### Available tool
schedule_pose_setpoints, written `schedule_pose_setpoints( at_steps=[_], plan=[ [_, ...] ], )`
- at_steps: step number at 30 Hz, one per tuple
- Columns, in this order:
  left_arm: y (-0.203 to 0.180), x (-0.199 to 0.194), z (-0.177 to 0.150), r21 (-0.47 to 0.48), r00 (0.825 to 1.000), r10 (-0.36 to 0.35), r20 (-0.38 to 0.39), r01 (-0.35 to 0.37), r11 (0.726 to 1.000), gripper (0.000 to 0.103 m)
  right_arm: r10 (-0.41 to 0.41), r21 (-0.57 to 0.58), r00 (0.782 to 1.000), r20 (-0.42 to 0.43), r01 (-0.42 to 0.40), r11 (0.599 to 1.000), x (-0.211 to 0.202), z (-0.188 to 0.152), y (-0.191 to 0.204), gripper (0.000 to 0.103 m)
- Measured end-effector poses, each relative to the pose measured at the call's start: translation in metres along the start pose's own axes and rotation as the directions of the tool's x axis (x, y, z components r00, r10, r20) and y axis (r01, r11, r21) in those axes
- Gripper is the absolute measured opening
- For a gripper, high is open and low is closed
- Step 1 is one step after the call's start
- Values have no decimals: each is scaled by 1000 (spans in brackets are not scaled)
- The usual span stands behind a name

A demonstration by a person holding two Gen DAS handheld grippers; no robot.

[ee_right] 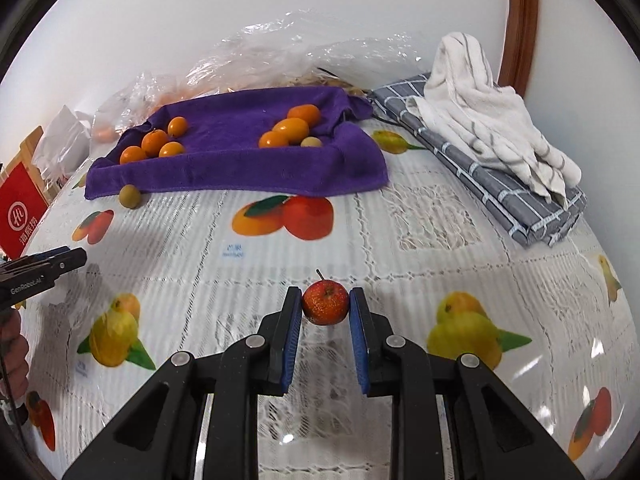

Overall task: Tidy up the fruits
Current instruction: 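Grasp a small red apple with the right tool while the left tool approaches a yellow-green fruit, then grasp the yellow-green fruit with the left tool while the right tool holds the apple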

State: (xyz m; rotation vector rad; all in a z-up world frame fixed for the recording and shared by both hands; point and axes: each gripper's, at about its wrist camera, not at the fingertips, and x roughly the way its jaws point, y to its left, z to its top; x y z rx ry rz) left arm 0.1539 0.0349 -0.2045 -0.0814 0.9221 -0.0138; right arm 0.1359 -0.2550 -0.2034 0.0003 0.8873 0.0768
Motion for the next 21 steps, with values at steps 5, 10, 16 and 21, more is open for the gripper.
schedule_pose_setpoints(
  at_steps=[5, 10, 16, 21],
  plan=[
    [0, 1, -1, -23, 1000, -30, 8, 31, 999, 51, 1, 7, 1000, -24, 0, 1000, 4, -3, -2, 24],
    [-2, 0, 0, 19, 999, -37, -13, 37, 999, 51, 14, 16, 1000, -19, -14, 1000, 1, -5, -2, 24],
    [-8, -5, 13, 21, 995, -98, -36, 99, 995, 49, 29, 5, 1000, -2, -29, 1000, 1, -2, 4, 24],
    [-31, 6, 42, 74, 996, -94, 2, 94, 993, 49, 23, 1, 1000, 8, -23, 1000, -4, 2, 6, 24]
  ],
)
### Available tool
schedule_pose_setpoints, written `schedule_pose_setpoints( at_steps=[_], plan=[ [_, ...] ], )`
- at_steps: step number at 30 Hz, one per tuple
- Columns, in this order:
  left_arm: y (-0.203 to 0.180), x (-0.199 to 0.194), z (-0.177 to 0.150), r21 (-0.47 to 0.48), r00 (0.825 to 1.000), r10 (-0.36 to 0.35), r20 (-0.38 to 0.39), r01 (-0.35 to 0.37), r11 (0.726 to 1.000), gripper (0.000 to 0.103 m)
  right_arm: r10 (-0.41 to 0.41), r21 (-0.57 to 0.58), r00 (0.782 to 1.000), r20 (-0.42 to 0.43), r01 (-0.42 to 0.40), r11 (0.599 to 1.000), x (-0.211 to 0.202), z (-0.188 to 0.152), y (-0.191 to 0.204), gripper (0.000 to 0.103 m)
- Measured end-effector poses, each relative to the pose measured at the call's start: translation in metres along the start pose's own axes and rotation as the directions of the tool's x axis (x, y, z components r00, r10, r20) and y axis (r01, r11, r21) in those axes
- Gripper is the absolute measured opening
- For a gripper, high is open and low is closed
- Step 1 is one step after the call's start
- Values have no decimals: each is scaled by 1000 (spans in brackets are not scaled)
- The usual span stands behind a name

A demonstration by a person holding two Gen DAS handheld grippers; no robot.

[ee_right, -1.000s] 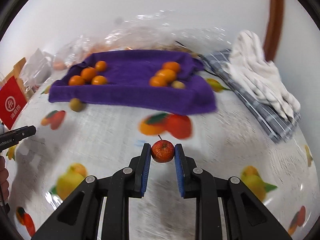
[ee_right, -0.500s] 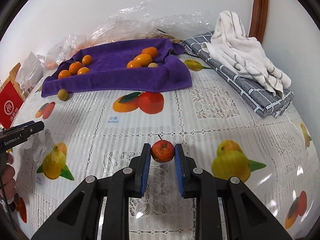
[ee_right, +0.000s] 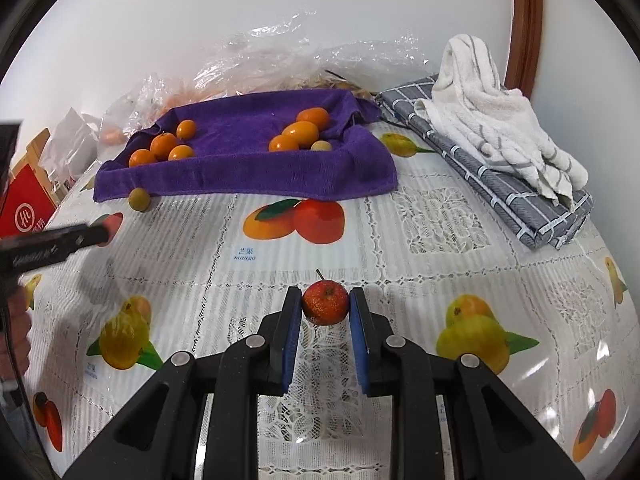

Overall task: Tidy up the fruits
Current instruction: 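Grasp the yellow-green fruit with the left tool while the right tool holds the apple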

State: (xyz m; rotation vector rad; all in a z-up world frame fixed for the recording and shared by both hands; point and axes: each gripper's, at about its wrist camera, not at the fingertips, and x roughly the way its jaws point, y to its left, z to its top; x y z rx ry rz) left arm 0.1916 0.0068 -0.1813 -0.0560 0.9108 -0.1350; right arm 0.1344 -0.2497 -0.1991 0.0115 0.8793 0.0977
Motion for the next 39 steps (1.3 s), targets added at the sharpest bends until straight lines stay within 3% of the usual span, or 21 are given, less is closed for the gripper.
schedule_pose_setpoints(
  at_steps=[7, 12, 16, 19, 23, 26, 32, 39],
  plan=[
    [-7, 30, 23, 7, 998, 49, 31, -49, 999, 48, -17, 16, 1000, -12, 17, 1000, -4, -3, -4, 24],
    [1, 37, 16, -17, 996, 62, 63, -61, 998, 28, -42, 18, 999, -13, 42, 999, -6, -3, -6, 24],
    [3, 32, 15, -7, 995, 25, 96, -24, 1000, 28, -46, 48, 999, 9, 46, 998, -12, -4, -9, 24],
    [5, 26, 15, -20, 991, 30, 129, -27, 999, 28, 0, 91, 1000, 7, 0, 996, -10, -2, -9, 24],
    [3, 18, 14, -13, 988, 28, 153, -27, 1000, 28, -18, 93, 1000, 2, 18, 996, -7, 2, -5, 24],
    [2, 7, 16, -13, 980, -5, 200, 8, 1000, 28, -22, 106, 1000, 14, 20, 994, -10, 5, -4, 24],
    [-1, -16, 16, 1, 956, 8, 292, -9, 1000, 28, -38, 123, 999, 31, 34, 992, -15, 13, -2, 24],
    [7, -19, 18, -37, 958, -3, 286, 15, 999, 28, -60, 103, 996, 59, 54, 993, -33, 17, 3, 24]
  ],
)
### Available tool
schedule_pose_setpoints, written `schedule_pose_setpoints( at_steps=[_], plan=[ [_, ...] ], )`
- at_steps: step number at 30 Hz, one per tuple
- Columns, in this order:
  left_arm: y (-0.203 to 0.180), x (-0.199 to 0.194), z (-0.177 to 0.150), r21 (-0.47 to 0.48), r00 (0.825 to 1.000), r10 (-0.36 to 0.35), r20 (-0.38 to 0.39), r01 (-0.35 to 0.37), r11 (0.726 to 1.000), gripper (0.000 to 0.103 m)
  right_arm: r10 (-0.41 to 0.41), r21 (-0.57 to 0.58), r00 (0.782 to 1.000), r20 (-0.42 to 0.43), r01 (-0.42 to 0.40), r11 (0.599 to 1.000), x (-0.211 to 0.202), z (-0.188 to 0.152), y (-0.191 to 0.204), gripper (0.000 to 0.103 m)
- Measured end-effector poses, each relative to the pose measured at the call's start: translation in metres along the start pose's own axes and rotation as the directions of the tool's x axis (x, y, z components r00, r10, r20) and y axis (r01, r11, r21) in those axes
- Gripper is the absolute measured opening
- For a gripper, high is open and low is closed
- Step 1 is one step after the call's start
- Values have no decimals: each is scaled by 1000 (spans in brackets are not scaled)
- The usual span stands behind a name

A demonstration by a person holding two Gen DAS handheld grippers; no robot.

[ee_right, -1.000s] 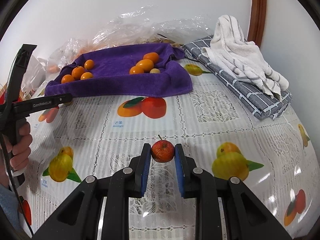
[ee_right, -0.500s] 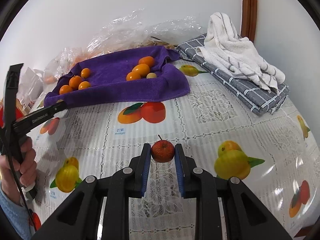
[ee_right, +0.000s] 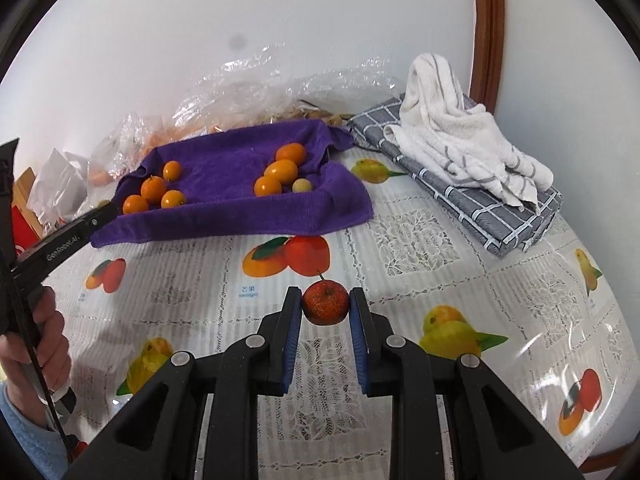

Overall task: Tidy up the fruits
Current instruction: 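Grasp the yellow-green fruit with the left tool while the right tool holds the apple, then carry both fruits over the towel and open the right tool to release the apple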

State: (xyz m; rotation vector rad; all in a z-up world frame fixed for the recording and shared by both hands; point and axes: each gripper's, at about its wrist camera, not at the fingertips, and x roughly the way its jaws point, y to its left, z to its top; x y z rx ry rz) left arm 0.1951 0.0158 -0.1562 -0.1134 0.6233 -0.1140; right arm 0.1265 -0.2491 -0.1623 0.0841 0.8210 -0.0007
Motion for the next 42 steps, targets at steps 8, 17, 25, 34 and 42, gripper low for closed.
schedule_pose_setpoints(
  at_steps=[8, 17, 25, 34, 42],
  plan=[
    [5, -5, 1, -8, 999, 37, 27, -36, 999, 28, 7, -3, 1000, -10, -8, 1000, 0, -4, 3, 24],
    [22, 1, 2, -71, 999, 49, 11, -49, 996, 28, 11, -3, 1000, 22, -11, 1000, -6, 5, 4, 24],
    [30, -3, 9, -91, 998, 58, 6, -57, 994, 28, 38, -24, 998, 57, -37, 999, -15, 31, 5, 24],
    [48, -18, 37, -131, 998, 52, -47, -58, 990, 28, 64, -60, 992, 104, -58, 997, -14, 70, 12, 24],
    [80, -23, 63, -152, 997, 34, -67, -43, 987, 28, 132, -96, 983, 131, -120, 988, 0, 106, 35, 24]
  ],
)
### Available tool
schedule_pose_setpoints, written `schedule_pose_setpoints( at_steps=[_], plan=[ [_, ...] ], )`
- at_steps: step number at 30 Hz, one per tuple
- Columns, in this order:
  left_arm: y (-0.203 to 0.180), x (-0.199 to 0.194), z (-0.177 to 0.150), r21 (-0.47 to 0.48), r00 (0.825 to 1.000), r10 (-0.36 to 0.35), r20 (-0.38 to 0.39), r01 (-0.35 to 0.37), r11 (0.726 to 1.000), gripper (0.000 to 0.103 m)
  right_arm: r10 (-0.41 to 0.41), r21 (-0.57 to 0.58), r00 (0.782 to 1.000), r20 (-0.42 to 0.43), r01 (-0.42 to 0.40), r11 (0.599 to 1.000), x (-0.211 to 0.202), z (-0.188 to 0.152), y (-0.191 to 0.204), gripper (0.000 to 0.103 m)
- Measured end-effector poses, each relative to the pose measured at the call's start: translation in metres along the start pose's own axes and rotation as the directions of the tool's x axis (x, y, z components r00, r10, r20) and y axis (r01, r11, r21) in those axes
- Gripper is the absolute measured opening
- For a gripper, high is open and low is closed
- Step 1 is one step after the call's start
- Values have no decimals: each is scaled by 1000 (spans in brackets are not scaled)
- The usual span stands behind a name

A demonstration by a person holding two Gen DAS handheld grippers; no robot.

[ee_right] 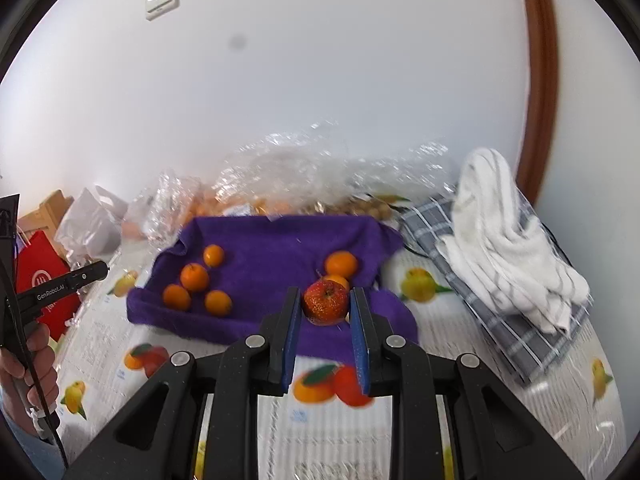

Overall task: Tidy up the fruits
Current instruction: 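Carry both fruits over the towel and open the right tool to release the apple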

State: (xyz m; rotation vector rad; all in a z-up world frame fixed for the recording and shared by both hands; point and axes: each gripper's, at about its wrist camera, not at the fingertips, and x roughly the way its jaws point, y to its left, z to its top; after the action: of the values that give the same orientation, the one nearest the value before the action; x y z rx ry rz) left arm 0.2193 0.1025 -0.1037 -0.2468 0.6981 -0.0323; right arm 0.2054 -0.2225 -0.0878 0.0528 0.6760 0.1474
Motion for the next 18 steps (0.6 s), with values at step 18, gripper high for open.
schedule_pose_setpoints(
  at_steps=[18],
  plan=[
    [-4, 78, 23, -25, 991, -47, -122, 44, 999, 28, 128, 22, 966, -223, -127, 992, 157, 2, 21, 24]
  ],
)
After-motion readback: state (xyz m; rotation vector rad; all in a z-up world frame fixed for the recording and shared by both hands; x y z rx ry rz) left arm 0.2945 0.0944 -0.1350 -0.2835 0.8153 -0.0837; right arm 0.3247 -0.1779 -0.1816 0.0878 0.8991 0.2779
